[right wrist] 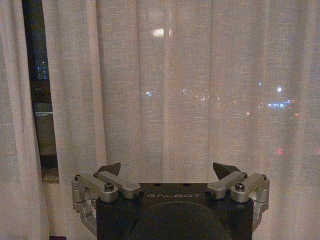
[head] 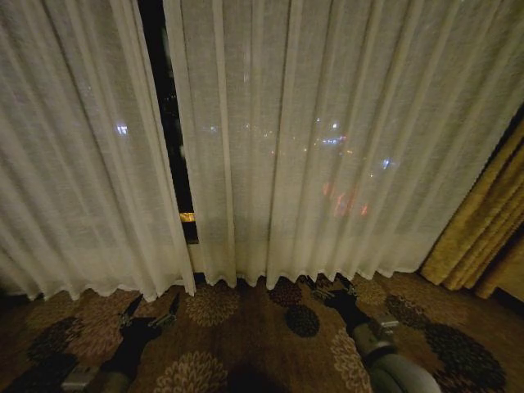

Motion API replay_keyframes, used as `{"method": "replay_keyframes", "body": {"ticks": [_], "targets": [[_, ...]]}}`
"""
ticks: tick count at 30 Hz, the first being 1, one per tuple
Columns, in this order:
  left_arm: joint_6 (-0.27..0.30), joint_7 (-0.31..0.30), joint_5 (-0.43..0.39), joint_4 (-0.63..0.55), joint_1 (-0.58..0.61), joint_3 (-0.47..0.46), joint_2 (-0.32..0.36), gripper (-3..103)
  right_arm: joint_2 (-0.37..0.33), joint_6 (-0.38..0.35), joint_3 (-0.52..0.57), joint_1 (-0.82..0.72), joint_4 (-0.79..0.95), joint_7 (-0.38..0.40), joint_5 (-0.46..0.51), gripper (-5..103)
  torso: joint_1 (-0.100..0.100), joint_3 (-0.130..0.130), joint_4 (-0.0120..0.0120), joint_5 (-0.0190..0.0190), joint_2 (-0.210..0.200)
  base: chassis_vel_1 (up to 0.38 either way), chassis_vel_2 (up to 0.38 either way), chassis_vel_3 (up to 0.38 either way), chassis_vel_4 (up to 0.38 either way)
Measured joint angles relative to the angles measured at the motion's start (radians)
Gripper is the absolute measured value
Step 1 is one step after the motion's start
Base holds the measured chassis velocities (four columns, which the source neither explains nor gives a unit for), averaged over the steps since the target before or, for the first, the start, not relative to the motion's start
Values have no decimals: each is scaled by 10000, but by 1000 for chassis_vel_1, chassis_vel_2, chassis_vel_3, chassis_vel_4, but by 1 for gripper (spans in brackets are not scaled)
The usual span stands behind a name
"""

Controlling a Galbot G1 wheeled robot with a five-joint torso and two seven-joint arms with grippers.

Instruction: Open the curtains by pulling them apart, changing their state from closed to fully open.

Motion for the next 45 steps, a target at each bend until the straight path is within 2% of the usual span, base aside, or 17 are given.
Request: {"method": "replay_keyframes", "body": {"ticks": [16, 45], "targets": [[-323, 37, 198, -56, 202, -1, -118, 100, 74, 41, -6, -87, 18, -86, -47, 100, 0, 0, 0, 0, 0, 6, 43, -4, -36], [-886, 298, 208, -108, 560, -195, -362, 100, 74, 68, -191, -280, 175, -328, -323, 100, 0, 0, 0, 0, 0, -5, 149, 6, -163]]}}
